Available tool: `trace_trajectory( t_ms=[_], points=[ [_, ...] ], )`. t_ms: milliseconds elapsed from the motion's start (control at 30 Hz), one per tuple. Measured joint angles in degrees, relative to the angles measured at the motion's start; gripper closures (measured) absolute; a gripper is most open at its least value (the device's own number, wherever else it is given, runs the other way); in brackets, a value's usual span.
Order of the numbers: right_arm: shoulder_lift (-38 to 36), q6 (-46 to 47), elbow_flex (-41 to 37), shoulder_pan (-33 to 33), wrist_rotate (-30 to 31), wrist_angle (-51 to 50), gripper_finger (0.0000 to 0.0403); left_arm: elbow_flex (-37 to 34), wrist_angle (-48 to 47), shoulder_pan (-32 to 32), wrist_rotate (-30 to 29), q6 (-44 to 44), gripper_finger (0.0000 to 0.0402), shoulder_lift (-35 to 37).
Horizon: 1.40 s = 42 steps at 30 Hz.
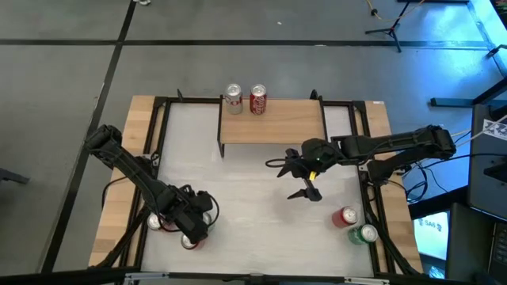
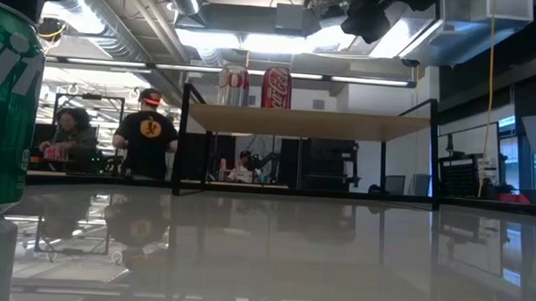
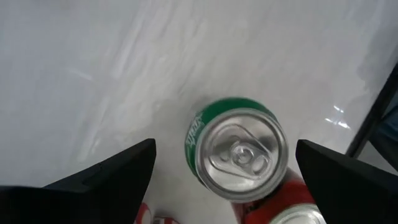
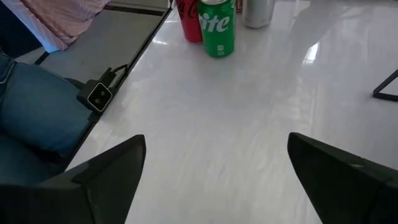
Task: Place canned beverage on shelf
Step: Put the left green soda can on the shelf
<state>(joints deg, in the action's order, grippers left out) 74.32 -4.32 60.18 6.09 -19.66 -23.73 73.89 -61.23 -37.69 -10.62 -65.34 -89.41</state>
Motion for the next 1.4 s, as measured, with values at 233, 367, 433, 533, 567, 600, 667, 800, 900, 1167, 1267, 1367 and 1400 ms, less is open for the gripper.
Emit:
trace_trajectory(
  t_ms=[233,367,433,533,567,600,667,800,900,1167,1267,1367,1400],
  points=[
    [0.0,0.0,0.0,0.0,0.0,-0.1,0.0017,0.0,0.0,0.2,0.7,1.4,0.0025,0.0],
    [0.0,0.0,0.0,0.0,0.0,-0.1,0.0017,0.0,0.0,0.3,1.2,1.6,0.0025,-0.5],
    [0.0,0.0,0.0,0.0,0.0,-0.2,0.0017,0.0,0.2,0.2,1.5,2.4,0.0025,-1.3],
    [0.0,0.0,0.0,0.0,0.0,-0.2,0.0017,0.0,0.6,0.2,2.5,3.8,0.0025,-2.9],
    [0.0,0.0,0.0,0.0,0.0,-0.2,0.0017,0.0,0.6,0.2,2.8,4.4,0.0025,-3.4],
    [0.0,0.0,0.0,0.0,0.0,-0.2,0.0017,0.0,0.6,0.2,3.1,4.9,0.0025,-4.0],
    [0.0,0.0,0.0,0.0,0.0,-0.2,0.0017,0.0,0.7,0.2,3.1,6.0,0.0025,-5.1],
    [0.0,0.0,0.0,0.0,0.0,-0.3,0.0017,0.0,1.0,0.3,3.0,8.6,0.0025,-6.6],
    [0.0,0.0,0.0,0.0,0.0,-0.3,0.0017,0.0,1.1,0.6,2.6,9.9,0.0025,-7.0],
    [0.0,0.0,0.0,0.0,-0.1,-0.3,0.0017,0.0,1.4,2.6,4.3,10.5,0.0056,-7.0],
    [0.0,0.0,0.0,0.0,-0.4,-0.3,0.0017,0.0,1.4,3.1,4.8,10.6,0.0079,-7.0],
    [0.0,0.0,0.0,0.0,-0.4,-0.3,0.0017,0.0,1.4,3.6,4.9,10.6,0.0102,-7.0],
    [0.0,0.0,0.0,0.0,-0.4,-0.3,0.0017,0.0,1.5,3.7,4.9,10.6,0.0108,-7.0]
  ],
)
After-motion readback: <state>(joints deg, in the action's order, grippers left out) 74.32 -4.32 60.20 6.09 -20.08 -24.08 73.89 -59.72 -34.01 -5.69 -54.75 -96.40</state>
